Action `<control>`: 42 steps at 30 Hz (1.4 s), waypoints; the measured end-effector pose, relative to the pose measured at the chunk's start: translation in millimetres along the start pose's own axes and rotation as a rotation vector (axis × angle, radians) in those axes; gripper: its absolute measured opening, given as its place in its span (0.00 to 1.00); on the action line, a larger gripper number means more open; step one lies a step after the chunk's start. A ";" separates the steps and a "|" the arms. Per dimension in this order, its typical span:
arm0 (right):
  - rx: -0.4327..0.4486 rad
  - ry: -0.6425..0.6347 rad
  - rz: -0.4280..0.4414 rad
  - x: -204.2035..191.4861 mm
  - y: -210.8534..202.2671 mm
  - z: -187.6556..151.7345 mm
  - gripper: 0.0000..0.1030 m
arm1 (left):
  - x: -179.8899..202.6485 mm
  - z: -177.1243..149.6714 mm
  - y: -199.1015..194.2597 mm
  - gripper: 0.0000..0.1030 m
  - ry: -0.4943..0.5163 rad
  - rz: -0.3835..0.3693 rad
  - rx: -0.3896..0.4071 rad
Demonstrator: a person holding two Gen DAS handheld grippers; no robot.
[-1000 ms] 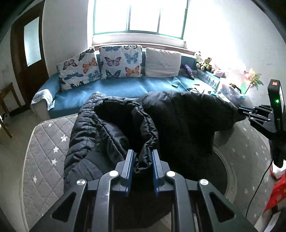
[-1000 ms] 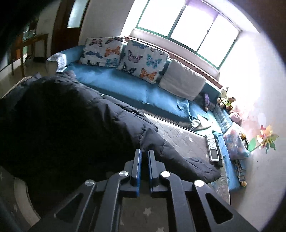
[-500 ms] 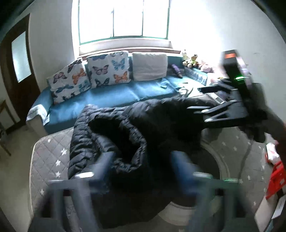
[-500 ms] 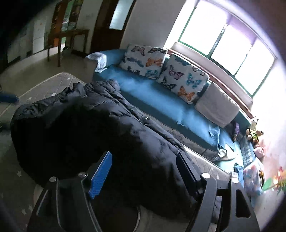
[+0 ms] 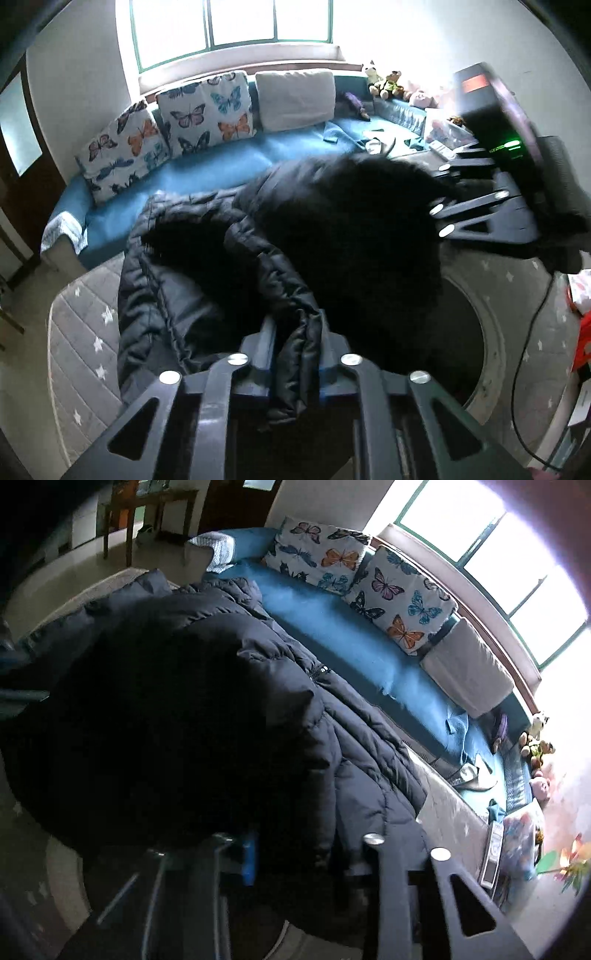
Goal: Fold large clothes
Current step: 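Lift the jacket with both tools and spread it flat on the mattress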
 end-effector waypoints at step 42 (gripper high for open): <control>0.102 0.200 -0.033 -38.1 -157.1 -158.3 0.22 | 150.0 -276.5 -108.1 0.10 0.198 -0.160 0.004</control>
Point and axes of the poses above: each gripper's, at about its wrist camera, not at the fingertips, and y roughly the way its jaws point, x to its right, z to its top, the point moved 7 cm from there along y, roughly the way its jaws point, and after that the axes turned 6 degrees about -y, right-handed, at the moved point
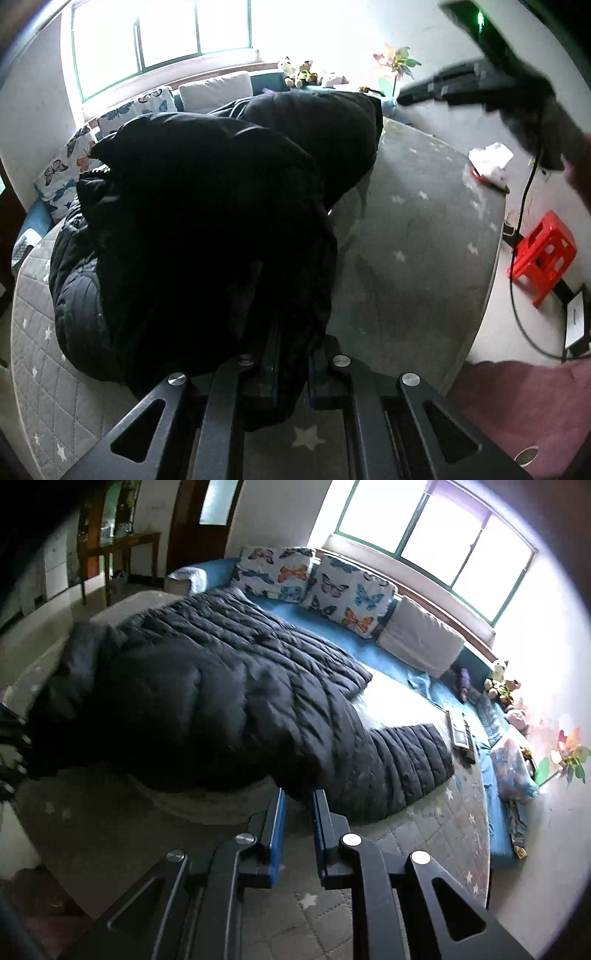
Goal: Fold large clothes
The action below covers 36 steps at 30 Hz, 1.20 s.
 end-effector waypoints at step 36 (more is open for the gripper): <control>-0.228 0.095 0.221 -67.5 106.8 -68.5 0.62 | -258.1 35.6 -46.9 0.12 -0.684 0.114 0.007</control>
Point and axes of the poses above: each gripper's, at about its wrist camera, not at the fingertips, and y roughly the way its jaws point, x to its right, z to its top, the point moved 7 cm from there along y, roughly the way its jaws point, and after that the axes turned 6 degrees about -y, right-handed, at the moved point
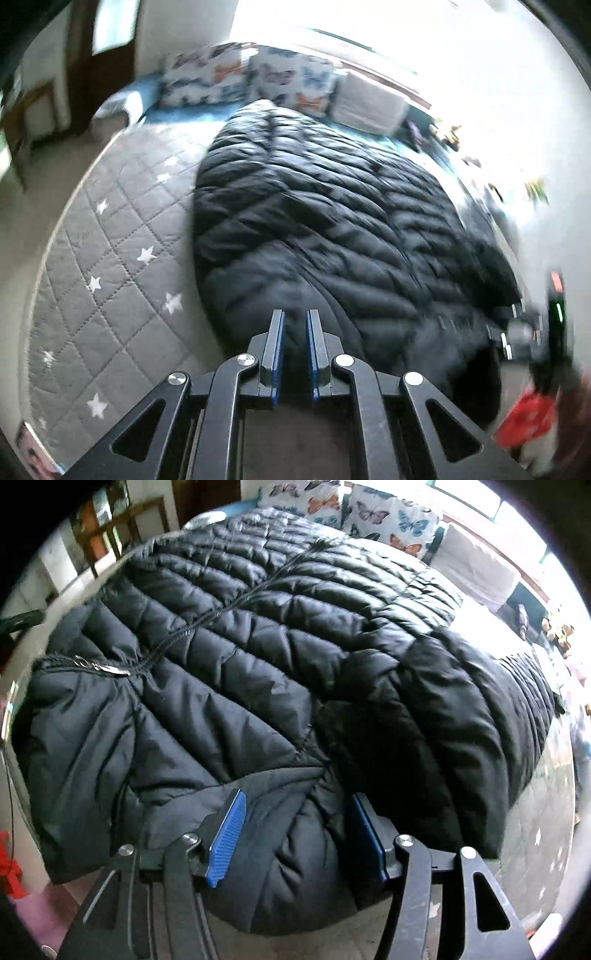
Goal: Fold large clothes
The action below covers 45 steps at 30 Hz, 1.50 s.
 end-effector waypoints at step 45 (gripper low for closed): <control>0.232 0.751 0.515 94.3 3.7 -38.8 0.63 | -122.6 98.0 129.0 0.90 -0.512 -0.291 0.026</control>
Point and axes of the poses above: each gripper's, at about its wrist camera, not at the fingertips, and y roughly the way its jaws point, x to its right, z to its top, the point moved 7 cm from there along y, roughly the way its jaws point, and after that the axes turned 6 degrees about -y, right-handed, at the moved point
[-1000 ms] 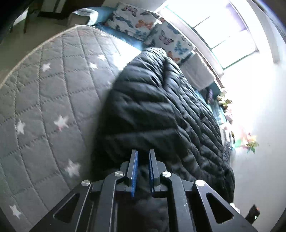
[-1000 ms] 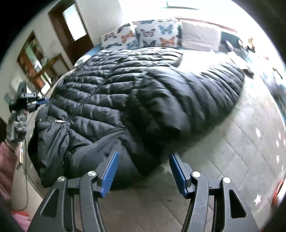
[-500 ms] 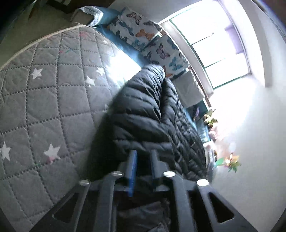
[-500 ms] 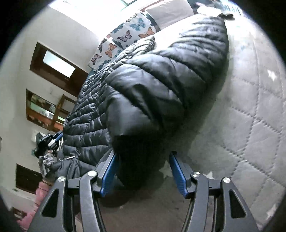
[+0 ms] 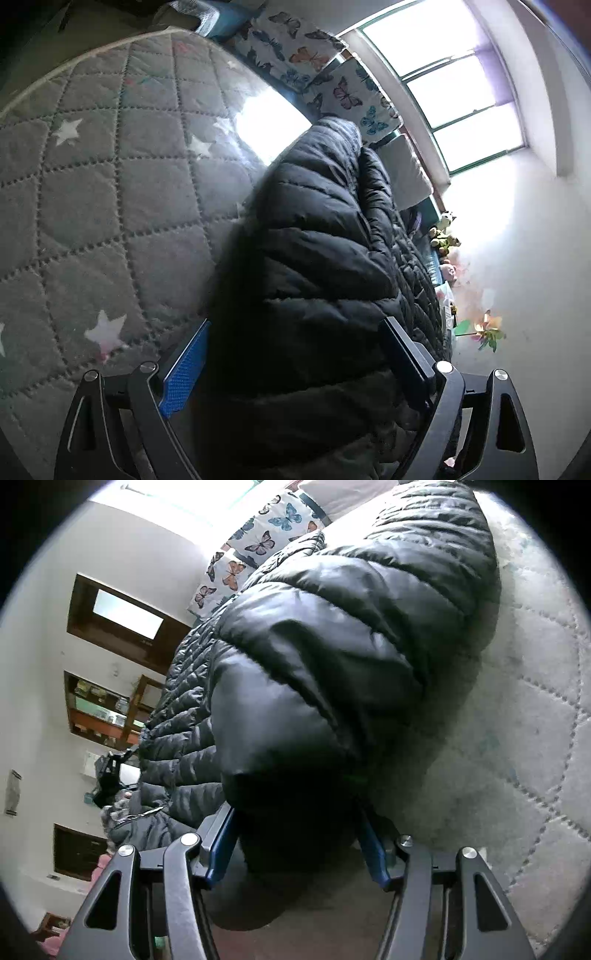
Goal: Fold large clothes
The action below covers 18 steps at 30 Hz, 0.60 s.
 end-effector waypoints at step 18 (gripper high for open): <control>-0.005 0.001 0.099 -9.8 8.6 -6.8 0.62 | 32.1 -60.2 -48.1 0.13 0.045 -0.140 0.060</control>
Point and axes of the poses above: each gripper's, at about its wrist camera, not at the fingertips, and y roughly the way its jaws point, x to its right, z to its top, the point moved 7 cm from there along y, roughly the way its jaws point, and after that the axes turned 6 degrees about -y, right-handed, at the moved point
